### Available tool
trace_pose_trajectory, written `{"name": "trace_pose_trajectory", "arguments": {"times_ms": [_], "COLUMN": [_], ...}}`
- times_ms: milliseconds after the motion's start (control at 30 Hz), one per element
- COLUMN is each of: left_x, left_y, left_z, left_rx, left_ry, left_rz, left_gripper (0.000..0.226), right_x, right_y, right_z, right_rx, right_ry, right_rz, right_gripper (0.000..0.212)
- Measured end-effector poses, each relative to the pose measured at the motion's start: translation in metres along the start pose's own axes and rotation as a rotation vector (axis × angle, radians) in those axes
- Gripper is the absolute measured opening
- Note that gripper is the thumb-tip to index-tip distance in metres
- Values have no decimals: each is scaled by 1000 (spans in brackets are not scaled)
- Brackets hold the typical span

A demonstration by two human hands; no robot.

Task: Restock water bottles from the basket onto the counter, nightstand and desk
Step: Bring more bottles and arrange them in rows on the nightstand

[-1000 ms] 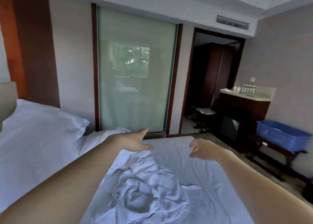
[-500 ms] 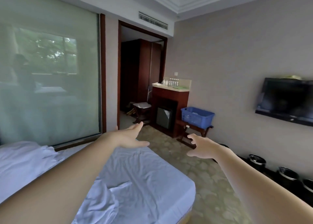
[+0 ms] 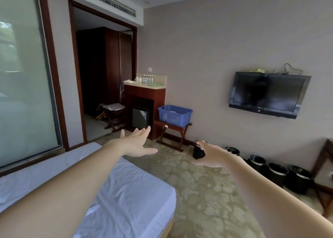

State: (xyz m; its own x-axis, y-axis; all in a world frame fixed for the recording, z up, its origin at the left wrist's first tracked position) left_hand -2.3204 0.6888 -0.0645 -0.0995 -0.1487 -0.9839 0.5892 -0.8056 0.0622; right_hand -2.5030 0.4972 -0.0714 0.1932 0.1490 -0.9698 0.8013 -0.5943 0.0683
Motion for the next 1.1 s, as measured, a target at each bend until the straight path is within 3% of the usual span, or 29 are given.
{"name": "trace_pose_trajectory", "arguments": {"times_ms": [333,667,1100], "left_x": [1,24,68], "left_y": [131,267,434], "left_z": [3,6,83], "left_rx": [129,255,222], "left_ry": [-8,-33,-58], "left_rz": [-61,-87,-113], "left_gripper": [96,95,97], "right_x": [-6,-4,-23], "right_y": [107,216,355], "right_z": [29,54,194], "right_rx": [96,75,94], "right_ry": [19,0,-47], "right_rz": [29,82,77], "right_gripper": [82,86,94]}}
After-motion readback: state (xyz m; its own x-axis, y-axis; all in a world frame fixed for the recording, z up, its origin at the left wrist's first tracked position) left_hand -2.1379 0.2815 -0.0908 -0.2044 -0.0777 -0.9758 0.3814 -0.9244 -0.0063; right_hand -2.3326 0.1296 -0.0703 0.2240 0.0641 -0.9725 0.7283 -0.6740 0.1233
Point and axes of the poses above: each hand's wrist, its own y-axis towards the middle knuckle, its own x-axis out of the palm, z = x × y, the point moved 6 cm from there along y, towards the middle knuckle, and after that the axes turned 7 degrees about z, right-handed, at the moved point
